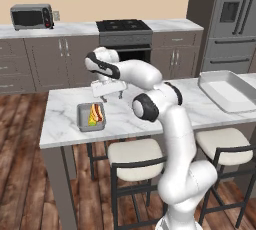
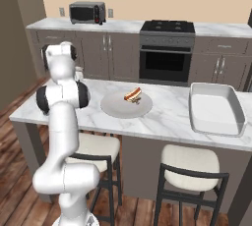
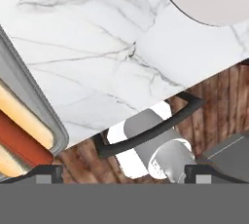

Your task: Place one cooked food and one vegetable from the large plate to each tupperware container.

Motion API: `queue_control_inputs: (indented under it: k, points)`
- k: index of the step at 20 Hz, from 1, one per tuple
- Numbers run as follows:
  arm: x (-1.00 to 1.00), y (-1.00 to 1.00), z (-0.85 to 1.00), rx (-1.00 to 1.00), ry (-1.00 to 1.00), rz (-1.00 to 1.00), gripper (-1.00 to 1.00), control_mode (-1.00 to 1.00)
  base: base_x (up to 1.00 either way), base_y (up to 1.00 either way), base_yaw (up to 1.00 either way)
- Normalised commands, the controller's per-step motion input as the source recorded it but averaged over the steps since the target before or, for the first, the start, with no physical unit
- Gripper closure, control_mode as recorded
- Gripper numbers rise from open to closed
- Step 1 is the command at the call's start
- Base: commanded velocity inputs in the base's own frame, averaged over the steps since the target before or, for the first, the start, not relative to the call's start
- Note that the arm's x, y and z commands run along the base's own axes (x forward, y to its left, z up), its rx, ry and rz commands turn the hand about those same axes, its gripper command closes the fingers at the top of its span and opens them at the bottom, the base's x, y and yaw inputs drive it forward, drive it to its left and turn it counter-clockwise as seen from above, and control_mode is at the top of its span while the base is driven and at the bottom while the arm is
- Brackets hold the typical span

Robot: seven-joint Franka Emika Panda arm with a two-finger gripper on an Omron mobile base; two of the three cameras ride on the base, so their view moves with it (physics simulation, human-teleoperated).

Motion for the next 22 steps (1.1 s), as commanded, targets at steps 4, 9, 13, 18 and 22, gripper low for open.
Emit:
queue_control_inputs:
  k: [4, 9, 13, 18, 22]
  points:
    - [-1.0, -0.95, 0.09, 0.11, -0.23, -0.04, -1.0, -1.0, 0.0, 0.0, 0.0]
    - [0.17, -0.68, 0.1, 0.06, -0.21, 0.01, -1.0, -1.0, 0.0, 0.0, 0.0]
    - [0.7, -0.77, 0.14, 0.19, -0.13, 0.08, -1.0, -1.0, 0.0, 0.0, 0.0]
    - [0.65, -0.42, 0.35, -0.02, 0.0, 0.17, -1.0, -1.0, 0.0, 0.0, 0.0]
    - [0.28, -0.45, -0.01, -0.09, -0.13, 0.1, -1.0, -1.0, 0.0, 0.0, 0.0]
